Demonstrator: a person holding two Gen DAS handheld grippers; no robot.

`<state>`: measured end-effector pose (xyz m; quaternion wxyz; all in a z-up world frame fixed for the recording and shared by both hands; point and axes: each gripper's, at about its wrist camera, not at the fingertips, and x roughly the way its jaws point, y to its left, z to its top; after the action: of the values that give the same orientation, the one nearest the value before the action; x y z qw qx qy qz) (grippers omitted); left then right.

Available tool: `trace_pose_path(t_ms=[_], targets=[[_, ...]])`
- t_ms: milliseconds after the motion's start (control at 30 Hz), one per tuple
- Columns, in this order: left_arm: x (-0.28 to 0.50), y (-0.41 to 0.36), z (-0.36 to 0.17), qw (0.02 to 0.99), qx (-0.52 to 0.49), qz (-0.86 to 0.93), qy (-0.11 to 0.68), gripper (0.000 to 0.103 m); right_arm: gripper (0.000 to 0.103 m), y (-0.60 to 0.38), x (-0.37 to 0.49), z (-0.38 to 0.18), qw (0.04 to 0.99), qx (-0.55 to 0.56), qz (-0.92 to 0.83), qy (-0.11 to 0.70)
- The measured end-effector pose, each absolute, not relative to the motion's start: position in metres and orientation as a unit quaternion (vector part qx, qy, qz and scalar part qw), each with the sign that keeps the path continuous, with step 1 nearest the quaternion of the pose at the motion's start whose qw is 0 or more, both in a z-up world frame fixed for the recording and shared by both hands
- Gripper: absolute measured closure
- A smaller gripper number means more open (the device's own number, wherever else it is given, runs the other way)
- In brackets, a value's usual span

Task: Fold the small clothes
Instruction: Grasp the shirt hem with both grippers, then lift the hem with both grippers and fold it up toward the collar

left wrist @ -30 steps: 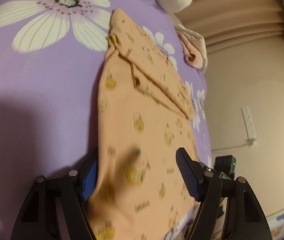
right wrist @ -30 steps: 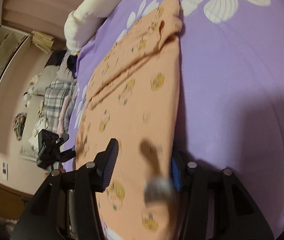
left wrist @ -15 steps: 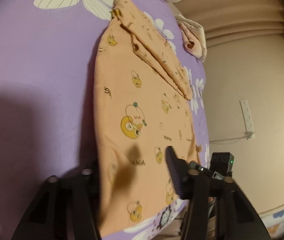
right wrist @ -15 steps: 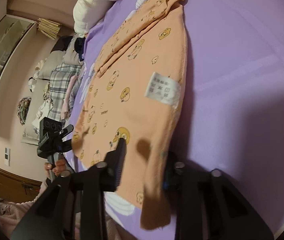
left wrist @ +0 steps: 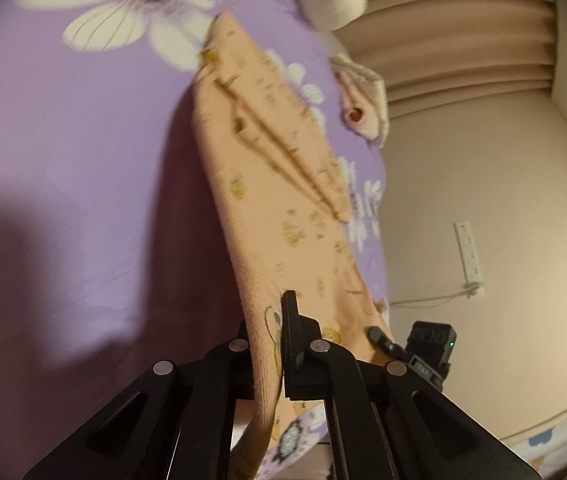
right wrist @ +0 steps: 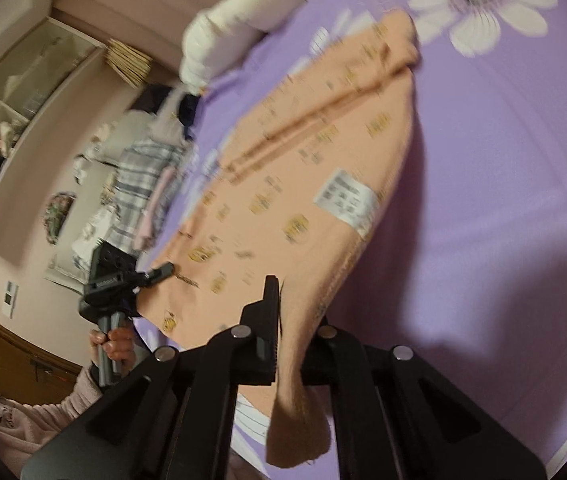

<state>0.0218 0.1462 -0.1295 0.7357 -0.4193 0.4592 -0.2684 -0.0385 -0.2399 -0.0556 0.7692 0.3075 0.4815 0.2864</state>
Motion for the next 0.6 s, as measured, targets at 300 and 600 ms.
trace_pose_path(t_ms=[300,600], targets=[[0.027,0.135,-0.081,0.778,-0.390,-0.290,0.399,0.103,0.099,-0.238,-0.034,-0.016,0.799,0.314,0.307,0.411],[0.017,0.136,-0.051,0.799,-0.369,-0.322,0.349,0.103,0.100,-0.248,-0.043,0.021,0.824,0.302,0.320,0.355]])
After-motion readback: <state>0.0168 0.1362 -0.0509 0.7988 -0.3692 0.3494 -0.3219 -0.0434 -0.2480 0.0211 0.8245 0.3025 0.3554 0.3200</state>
